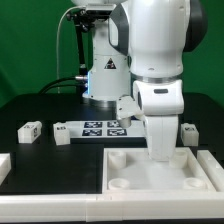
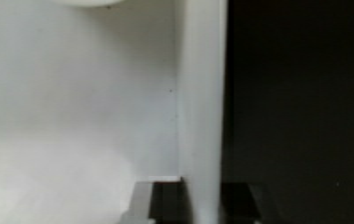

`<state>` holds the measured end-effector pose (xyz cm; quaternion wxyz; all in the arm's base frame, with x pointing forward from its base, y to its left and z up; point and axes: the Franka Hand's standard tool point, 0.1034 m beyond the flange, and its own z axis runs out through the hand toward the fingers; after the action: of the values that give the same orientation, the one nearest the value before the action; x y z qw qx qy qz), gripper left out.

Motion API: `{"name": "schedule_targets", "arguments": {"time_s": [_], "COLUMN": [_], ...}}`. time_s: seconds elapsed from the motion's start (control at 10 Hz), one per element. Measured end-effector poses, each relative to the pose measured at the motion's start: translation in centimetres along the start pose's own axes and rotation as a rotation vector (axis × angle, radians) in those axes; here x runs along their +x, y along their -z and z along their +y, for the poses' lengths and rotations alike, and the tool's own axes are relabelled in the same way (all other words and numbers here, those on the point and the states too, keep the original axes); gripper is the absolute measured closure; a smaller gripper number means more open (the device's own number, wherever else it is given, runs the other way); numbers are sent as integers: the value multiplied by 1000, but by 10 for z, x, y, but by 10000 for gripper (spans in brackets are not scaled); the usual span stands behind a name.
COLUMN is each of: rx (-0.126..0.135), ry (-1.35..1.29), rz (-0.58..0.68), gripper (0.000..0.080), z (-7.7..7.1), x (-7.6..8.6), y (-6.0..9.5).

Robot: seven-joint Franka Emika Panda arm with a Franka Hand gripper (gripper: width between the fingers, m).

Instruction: Assemble one leg

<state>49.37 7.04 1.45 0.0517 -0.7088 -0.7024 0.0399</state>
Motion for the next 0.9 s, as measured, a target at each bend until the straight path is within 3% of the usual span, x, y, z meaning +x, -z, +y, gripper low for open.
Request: {"name": "schedule_targets", "arguments": {"time_s": [0.6, 0.7, 0.8, 0.9], "rx": [-1, -1, -1, -1], "ry": [23, 23, 23, 23], "rz": [3, 3, 3, 3], "gripper": [729, 466, 466, 286], "z": [0, 0, 0, 0], "x": [2, 2, 2, 2], "y": [0, 0, 0, 0]}}
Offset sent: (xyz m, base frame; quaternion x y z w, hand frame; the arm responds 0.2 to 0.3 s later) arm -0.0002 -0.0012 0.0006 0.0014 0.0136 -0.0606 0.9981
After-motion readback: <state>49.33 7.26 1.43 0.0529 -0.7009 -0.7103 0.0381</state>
